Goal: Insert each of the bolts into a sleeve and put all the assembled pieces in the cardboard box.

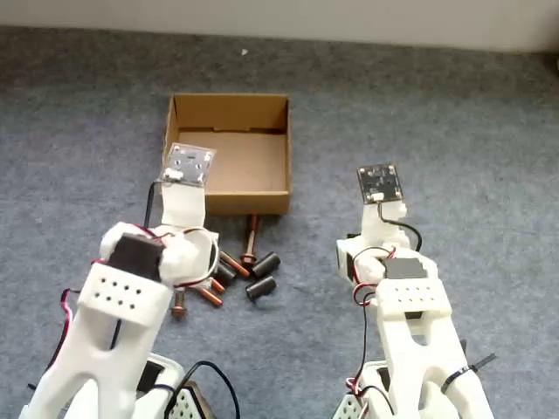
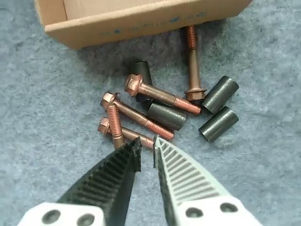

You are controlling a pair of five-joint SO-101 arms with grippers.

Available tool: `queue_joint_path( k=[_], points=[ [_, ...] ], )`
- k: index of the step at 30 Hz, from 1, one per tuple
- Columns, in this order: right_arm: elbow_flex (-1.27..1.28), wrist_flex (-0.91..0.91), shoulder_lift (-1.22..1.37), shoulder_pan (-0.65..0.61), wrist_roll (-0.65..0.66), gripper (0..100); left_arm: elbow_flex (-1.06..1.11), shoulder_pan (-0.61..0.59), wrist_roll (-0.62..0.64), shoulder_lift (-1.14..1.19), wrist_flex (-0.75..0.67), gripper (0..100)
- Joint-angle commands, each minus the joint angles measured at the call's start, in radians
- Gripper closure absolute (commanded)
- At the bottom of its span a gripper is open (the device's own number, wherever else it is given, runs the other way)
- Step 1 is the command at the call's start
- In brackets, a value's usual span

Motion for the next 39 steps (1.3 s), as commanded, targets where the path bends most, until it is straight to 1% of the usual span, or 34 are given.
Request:
queue_joint_path(
  k=[1,2,4,5,6,8,11,14,18,20,25,29,32,35,39],
  points=[
    [-0.01,-0.018,-0.035,0.01,-0.003,99.3,-0.048,0.039,0.049,0.081,-0.029,92],
    [-0.01,-0.018,-0.035,0.01,-0.003,99.3,-0.047,0.038,0.052,0.097,-0.058,93],
    [-0.01,-0.018,-0.035,0.01,-0.003,99.3,-0.045,0.035,0.052,0.134,-0.124,100],
    [-0.01,-0.018,-0.035,0.01,-0.003,99.3,-0.045,0.035,0.057,0.154,-0.15,100],
    [-0.01,-0.018,-0.035,0.01,-0.003,99.3,-0.045,0.035,0.08,0.176,-0.169,98],
    [-0.01,-0.018,-0.035,0.01,-0.003,99.3,-0.045,0.035,0.167,0.22,-0.204,100],
    [-0.008,-0.018,-0.035,0.01,-0.002,99.3,-0.045,0.036,0.267,0.286,-0.241,99],
    [-0.008,-0.018,-0.035,0.01,-0.002,99.3,-0.051,0.036,0.37,0.351,-0.255,95],
    [-0.008,-0.018,-0.035,0.008,-0.002,99.3,-0.053,0.035,0.509,0.404,-0.259,85],
    [-0.008,-0.018,-0.035,0.008,-0.002,99.3,-0.053,0.035,0.523,0.412,-0.261,83],
    [-0.008,-0.018,-0.035,0.008,-0.002,99.3,-0.045,0.027,0.526,0.418,-0.307,83],
    [-0.008,-0.018,-0.035,0.007,-0.002,99.1,-0.039,-0.047,0.528,0.42,-0.334,83],
    [-0.008,-0.018,-0.035,0.007,-0.002,99.1,0.022,-0.081,0.528,0.42,-0.411,83],
    [-0.008,-0.018,-0.035,0.007,-0.002,99.1,0.093,-0.084,0.528,0.42,-0.508,83],
    [-0.008,-0.018,-0.035,0.005,-0.002,99.1,0.114,-0.077,0.528,0.42,-0.534,83]
  ],
)
